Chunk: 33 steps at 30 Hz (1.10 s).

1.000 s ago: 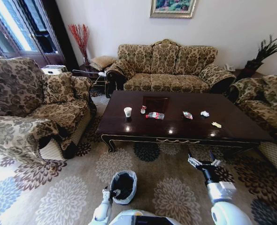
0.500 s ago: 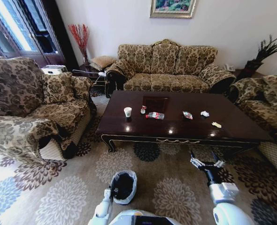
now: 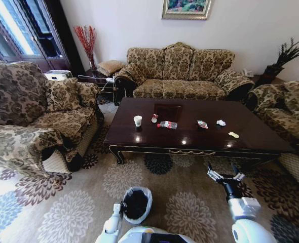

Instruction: Move to the front of the table and place the trash on the table into the trash bin.

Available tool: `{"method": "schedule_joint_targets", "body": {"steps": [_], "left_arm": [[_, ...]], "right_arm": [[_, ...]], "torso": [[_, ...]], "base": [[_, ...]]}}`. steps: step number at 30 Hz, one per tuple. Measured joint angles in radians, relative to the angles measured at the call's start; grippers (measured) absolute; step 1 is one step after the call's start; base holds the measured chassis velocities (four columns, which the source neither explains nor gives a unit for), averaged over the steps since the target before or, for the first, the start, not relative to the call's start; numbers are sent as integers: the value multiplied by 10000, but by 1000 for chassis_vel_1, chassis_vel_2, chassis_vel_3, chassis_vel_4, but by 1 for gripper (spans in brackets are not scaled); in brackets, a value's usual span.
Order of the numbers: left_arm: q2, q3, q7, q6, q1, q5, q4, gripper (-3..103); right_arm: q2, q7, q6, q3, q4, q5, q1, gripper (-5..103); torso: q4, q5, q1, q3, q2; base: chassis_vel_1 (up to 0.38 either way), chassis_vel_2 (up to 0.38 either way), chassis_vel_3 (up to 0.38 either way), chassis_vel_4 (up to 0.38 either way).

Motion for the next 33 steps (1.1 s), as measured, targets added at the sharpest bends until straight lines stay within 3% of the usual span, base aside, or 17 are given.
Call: {"method": "schedule_joint_targets", "body": {"steps": [3,5,15,20,26,31,33], "left_arm": [[148,50,113,92,191,-325,-628,3],[379,98,113,308,569,-935,-2167,3],[688,-472,-508,81,1250,-1476,-5489,3],[1161,-867,-324,547,2277,-1760,-8604,3],[1529,-1015,-163,832,3070,-1731,-10408,3],[1598,-881,-550,1729,2854,-1981,-12530,3],[1621,-891,-570,1818,2778,-2016,-12729,3]], "right_arm": [[-15,5,-2,0,8,11,2,100],[-62,7,-20,-3,-8,18,75,100],[-187,43,-116,-96,44,80,211,100],[-338,33,-179,22,18,226,263,100],[-391,59,-200,42,-133,288,453,100],[-399,238,-496,-149,201,362,628,100],[-399,267,-538,-163,275,365,641,100]], "torso": [[2,3,0,0,0],[-2,6,-1,-2,1],[1,4,0,-2,0],[0,6,-1,-2,1],[3,5,-2,-2,2],[-2,6,-1,-2,2],[-4,8,-1,-2,3]], "base": [[0,0,0,0],[0,0,0,0],[0,0,0,0],[0,0,0,0],[0,0,0,0],[0,0,0,0],[0,0,0,0]]}}
